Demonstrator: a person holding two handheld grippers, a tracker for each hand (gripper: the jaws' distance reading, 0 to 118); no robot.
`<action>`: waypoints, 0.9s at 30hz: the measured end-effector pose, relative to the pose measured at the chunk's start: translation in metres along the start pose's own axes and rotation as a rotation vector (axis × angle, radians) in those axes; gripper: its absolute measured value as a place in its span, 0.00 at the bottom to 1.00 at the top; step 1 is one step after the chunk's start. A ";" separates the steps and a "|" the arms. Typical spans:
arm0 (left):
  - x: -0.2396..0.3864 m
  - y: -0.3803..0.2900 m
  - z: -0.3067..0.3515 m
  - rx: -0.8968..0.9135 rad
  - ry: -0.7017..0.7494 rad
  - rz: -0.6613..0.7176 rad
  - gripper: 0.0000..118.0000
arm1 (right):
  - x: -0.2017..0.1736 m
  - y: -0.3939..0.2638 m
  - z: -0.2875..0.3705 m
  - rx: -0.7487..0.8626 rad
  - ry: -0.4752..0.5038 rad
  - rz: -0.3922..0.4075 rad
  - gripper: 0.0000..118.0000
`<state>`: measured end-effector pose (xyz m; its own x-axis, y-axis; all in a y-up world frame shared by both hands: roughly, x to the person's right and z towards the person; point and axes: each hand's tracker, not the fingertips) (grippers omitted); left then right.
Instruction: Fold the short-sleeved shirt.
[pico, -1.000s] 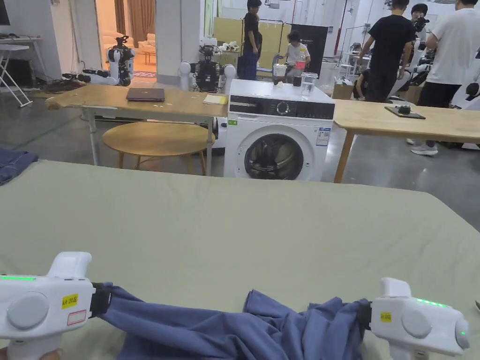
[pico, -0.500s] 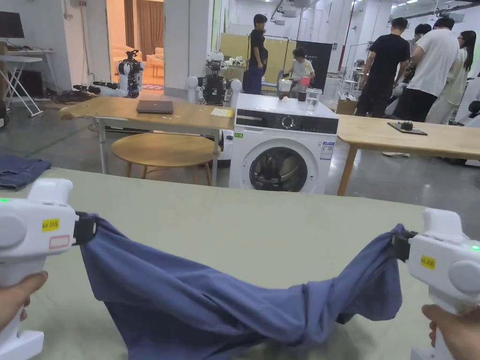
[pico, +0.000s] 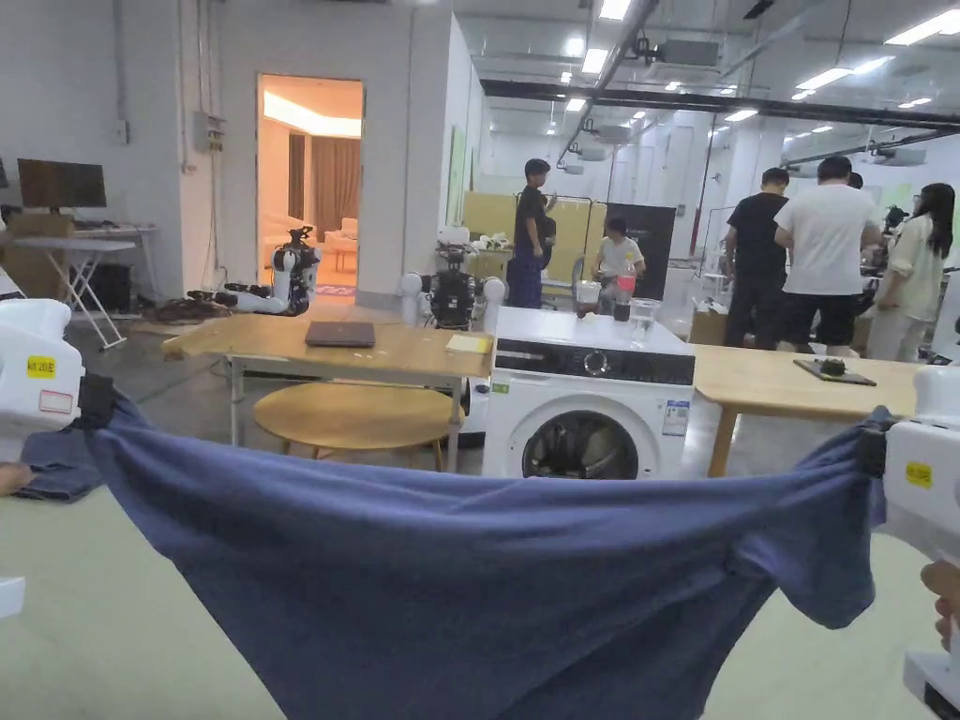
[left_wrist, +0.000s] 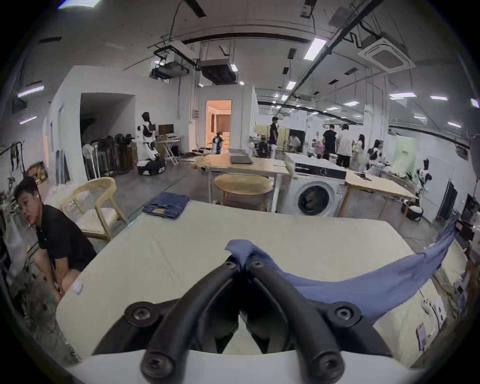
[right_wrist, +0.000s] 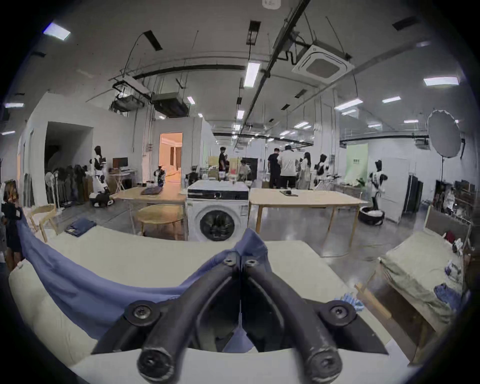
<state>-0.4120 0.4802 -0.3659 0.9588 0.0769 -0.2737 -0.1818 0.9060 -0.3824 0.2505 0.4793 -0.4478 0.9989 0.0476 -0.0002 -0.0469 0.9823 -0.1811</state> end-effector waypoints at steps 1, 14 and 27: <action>-0.002 0.006 -0.002 0.002 0.000 -0.004 0.00 | -0.003 0.006 -0.003 0.011 -0.007 0.009 0.00; 0.015 0.077 -0.026 0.070 0.039 -0.025 0.00 | -0.022 0.083 -0.061 0.076 -0.037 0.039 0.00; 0.013 -0.016 -0.043 0.005 -0.002 -0.057 0.00 | -0.012 -0.013 -0.051 -0.018 -0.050 0.090 0.00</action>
<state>-0.4060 0.4490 -0.4008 0.9679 0.0261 -0.2501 -0.1261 0.9109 -0.3929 0.2394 0.4570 -0.4954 0.9889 0.1454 0.0317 -0.1362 0.9703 -0.1999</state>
